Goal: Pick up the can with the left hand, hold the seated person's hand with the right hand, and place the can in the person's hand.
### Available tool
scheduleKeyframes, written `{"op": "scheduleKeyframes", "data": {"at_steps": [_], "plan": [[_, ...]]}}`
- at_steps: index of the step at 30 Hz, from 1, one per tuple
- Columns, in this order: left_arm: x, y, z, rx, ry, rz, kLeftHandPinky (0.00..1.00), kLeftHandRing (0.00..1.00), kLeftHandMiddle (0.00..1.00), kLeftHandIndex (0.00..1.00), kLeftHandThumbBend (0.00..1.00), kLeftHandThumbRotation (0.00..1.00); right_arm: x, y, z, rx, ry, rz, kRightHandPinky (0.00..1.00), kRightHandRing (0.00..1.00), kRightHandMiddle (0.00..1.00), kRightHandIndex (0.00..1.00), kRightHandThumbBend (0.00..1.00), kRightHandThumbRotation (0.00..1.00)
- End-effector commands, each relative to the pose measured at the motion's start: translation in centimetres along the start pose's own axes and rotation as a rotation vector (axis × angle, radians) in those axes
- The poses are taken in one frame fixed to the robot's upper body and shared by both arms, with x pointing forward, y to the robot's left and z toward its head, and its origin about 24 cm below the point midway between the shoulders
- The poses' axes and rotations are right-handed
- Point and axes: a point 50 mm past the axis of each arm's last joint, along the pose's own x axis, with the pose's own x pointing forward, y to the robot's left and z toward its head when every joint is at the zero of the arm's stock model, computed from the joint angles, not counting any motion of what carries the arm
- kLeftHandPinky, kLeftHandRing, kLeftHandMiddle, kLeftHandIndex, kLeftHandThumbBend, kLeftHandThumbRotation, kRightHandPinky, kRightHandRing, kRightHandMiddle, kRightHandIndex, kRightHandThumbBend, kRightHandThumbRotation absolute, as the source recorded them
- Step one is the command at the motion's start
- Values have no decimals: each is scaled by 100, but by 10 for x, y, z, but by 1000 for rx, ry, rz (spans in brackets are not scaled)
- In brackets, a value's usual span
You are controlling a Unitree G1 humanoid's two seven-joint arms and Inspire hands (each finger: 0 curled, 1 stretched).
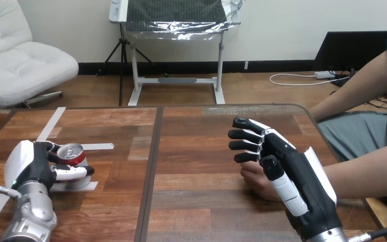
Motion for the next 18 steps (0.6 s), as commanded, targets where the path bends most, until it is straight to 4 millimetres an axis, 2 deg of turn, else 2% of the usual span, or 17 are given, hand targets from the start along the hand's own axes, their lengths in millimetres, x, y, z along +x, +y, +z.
{"op": "scheduleKeyframes", "data": {"at_steps": [1,18], "plan": [[6,11,22,-47,-82,52,21,29,38,49,66,0,12,-6,18,-29,-106,-15,68,75,78,82,97,92],[7,10,28,-69,-98,39,26,34,42,49,66,0,13,-8,18,-58,-105,-7,68,77,80,82,93,92]]}}
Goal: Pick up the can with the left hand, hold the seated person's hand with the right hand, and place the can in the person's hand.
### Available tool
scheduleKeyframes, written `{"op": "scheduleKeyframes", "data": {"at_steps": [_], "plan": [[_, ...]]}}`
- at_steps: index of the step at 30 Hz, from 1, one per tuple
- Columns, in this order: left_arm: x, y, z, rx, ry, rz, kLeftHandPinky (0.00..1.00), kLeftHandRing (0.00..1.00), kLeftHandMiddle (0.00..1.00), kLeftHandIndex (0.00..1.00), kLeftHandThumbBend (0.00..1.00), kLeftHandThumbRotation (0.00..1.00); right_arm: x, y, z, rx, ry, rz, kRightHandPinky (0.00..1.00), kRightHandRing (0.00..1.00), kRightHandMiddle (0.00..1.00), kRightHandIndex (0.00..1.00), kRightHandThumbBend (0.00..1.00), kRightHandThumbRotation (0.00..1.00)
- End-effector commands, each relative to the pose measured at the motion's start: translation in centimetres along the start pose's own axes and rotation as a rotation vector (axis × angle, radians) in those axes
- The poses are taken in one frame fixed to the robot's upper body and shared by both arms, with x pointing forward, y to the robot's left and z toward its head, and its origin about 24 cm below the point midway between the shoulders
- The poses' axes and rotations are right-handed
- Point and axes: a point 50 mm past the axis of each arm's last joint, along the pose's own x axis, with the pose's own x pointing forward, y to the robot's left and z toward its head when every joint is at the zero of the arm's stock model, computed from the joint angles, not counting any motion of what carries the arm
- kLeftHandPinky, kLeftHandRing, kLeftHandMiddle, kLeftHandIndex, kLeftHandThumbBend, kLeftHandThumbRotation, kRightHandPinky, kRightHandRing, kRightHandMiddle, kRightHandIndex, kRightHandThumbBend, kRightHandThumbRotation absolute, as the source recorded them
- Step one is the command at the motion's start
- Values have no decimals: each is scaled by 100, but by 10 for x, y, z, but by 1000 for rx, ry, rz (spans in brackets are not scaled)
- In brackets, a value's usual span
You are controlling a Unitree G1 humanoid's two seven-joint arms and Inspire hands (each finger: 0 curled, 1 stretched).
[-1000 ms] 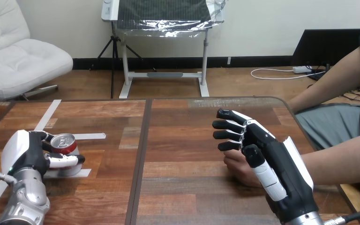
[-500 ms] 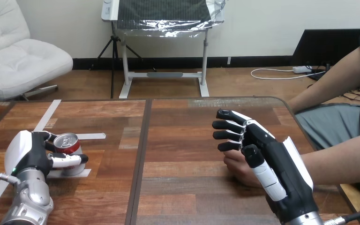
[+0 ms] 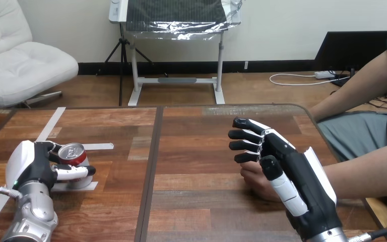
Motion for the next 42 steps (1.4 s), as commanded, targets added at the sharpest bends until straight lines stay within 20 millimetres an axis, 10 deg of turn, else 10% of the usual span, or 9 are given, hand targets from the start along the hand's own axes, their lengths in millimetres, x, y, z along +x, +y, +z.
{"op": "scheduleKeyframes", "data": {"at_steps": [1,42], "plan": [[7,11,28,-51,-101,39,27,35,43,49,66,0,13,-8,18,-46,-108,-7,69,78,81,83,93,92],[-16,28,81,-170,-362,7,28,34,40,46,68,0,35,-59,29,-362,-139,-30,73,83,86,86,89,86]]}}
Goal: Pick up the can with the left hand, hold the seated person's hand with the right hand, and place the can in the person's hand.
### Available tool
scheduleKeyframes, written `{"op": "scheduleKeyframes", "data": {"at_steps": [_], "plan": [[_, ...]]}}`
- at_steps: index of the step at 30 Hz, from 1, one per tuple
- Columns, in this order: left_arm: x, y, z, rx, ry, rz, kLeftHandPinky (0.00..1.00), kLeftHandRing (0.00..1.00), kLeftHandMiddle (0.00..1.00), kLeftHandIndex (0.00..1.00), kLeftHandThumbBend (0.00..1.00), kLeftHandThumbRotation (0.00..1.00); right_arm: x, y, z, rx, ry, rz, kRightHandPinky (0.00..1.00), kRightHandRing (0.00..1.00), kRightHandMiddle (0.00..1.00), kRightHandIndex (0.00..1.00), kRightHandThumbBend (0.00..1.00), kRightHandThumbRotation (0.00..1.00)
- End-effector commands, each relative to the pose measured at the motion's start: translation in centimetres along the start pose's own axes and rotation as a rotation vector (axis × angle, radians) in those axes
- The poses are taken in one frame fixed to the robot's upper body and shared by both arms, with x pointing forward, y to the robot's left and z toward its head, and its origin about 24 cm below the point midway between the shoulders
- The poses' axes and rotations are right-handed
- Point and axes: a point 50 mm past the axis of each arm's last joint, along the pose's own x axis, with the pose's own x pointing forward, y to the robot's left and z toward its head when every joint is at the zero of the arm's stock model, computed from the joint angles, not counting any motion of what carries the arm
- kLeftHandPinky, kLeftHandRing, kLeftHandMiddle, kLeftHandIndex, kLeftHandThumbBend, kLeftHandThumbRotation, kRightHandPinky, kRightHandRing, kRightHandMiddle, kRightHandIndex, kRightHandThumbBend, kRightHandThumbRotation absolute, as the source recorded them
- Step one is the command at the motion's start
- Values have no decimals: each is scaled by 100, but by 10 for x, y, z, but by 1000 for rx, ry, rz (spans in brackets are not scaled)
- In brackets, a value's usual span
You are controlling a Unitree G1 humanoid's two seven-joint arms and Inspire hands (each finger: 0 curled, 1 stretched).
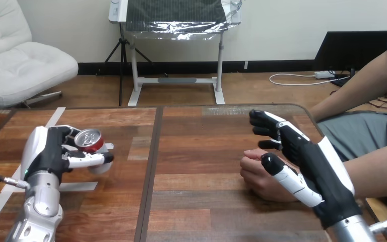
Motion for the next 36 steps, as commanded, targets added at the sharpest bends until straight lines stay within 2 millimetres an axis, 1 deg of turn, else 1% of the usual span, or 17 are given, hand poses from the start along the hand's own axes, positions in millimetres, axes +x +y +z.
{"op": "scheduleKeyframes", "data": {"at_steps": [1,7,12,19,28,31,32,33,35,36], "plan": [[1,21,57,-53,-221,62,28,34,40,46,68,0,30,-35,22,-148,-150,-54,73,82,85,85,88,86],[-4,24,64,-59,-256,55,28,34,40,45,68,0,33,-47,23,-190,-144,-55,70,81,85,86,87,84],[-8,26,69,-62,-276,48,28,34,40,45,68,0,35,-56,23,-219,-134,-55,71,82,85,86,88,82],[-15,30,77,-62,-296,36,28,33,39,45,68,0,38,-70,23,-307,-113,-40,72,83,86,86,87,81],[-22,34,86,-54,-331,17,27,33,39,44,68,0,42,-87,22,-400,-55,-2,70,82,86,86,90,80],[-25,36,89,-55,-344,8,27,33,39,44,68,0,44,-92,22,-416,-36,13,69,82,86,87,90,77],[-27,37,91,-61,-353,1,27,32,39,44,68,0,45,-96,21,-438,-13,30,67,83,88,87,90,73],[-30,38,94,-65,-363,-4,27,32,39,44,68,0,46,-101,21,-462,7,49,67,83,88,87,90,73],[-32,40,97,-68,-373,-10,27,32,39,44,68,0,47,-106,21,-487,26,67,69,85,89,89,91,70],[-33,40,98,-71,-378,-10,27,32,39,44,68,0,48,-108,21,-497,28,74,71,87,90,90,91,68]]}}
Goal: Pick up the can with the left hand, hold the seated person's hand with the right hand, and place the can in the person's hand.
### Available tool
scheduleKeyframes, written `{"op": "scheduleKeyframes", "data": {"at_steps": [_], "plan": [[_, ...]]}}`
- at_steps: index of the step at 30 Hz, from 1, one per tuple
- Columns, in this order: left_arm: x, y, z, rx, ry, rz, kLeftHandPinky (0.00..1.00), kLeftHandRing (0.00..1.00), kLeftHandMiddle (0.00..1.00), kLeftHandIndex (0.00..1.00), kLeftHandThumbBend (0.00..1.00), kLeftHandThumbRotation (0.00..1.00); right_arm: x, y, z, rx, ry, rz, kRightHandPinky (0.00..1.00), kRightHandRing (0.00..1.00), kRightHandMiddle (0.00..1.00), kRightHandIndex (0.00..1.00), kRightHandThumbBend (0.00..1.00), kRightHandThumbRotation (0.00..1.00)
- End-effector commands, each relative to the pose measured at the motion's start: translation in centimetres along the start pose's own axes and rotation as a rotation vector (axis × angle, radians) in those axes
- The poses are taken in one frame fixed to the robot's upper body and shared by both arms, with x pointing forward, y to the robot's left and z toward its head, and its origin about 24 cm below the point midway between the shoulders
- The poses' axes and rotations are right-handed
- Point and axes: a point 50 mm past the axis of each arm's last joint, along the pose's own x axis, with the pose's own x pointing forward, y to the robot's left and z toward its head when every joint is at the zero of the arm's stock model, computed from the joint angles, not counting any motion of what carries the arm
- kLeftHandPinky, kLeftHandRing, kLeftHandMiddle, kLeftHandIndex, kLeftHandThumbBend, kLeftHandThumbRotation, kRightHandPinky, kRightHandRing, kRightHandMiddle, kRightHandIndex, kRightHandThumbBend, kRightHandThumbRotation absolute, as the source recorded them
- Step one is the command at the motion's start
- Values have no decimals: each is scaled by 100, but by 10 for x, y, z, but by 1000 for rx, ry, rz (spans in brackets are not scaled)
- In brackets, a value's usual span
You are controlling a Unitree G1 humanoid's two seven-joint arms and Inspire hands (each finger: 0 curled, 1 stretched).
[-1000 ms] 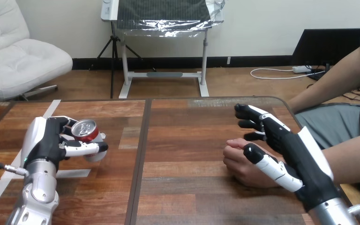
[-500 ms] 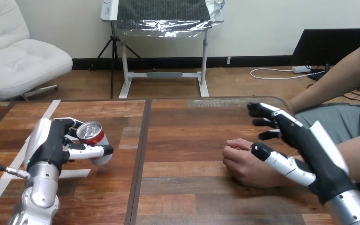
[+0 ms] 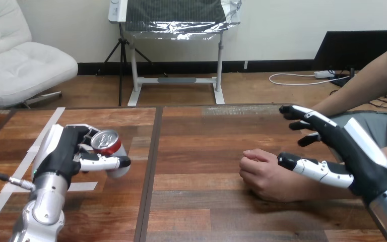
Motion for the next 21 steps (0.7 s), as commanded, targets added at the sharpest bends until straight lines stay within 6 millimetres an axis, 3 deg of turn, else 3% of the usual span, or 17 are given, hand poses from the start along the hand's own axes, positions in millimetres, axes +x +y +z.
{"op": "scheduleKeyframes", "data": {"at_steps": [1,8,21], "plan": [[-3,38,74,-33,-291,108,27,32,39,44,68,0,26,-51,17,-159,-60,-26,73,88,91,91,91,67],[-7,39,78,-34,-299,106,27,32,39,44,68,0,28,-58,16,-215,-49,6,82,92,93,93,94,61],[-14,41,86,-42,-323,94,27,32,38,43,68,0,33,-71,13,-323,-26,51,88,92,93,92,98,56]]}}
